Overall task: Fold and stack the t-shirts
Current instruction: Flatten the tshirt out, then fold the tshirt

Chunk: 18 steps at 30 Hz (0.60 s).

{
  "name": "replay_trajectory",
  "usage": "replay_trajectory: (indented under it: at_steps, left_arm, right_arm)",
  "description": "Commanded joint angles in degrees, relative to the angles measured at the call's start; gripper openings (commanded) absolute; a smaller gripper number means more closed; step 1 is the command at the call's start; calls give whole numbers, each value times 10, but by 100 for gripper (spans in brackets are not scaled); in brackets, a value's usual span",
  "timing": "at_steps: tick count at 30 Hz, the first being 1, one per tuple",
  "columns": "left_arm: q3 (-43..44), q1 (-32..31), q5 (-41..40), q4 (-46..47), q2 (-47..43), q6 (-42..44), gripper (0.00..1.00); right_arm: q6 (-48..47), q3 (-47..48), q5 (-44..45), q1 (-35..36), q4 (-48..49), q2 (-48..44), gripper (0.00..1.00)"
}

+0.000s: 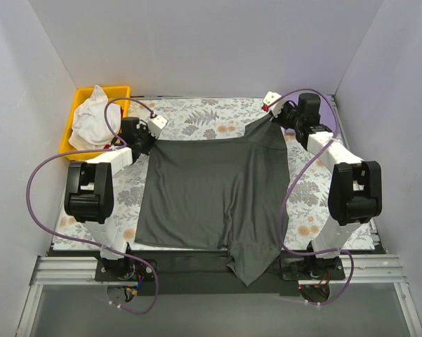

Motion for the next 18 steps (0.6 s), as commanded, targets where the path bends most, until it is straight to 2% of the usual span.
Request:
replay_trajectory:
  at_steps: [1,4,8,18]
  left_arm:
    - [27,1,55,-7,-9,17,0]
    - [13,1,72,-4,-16,56,0]
    - [-11,13,92,12,-31,65,0]
    - [-69,34,153,20,-107,132,0]
  right_arm:
    - [-22,33,9,5,18,0,1]
    - [-30,1,6,11,11,-19,1]
    - [-39,-41,8,19,5,-61,1]
    - [-59,-97,-1,27,-75,-148,1]
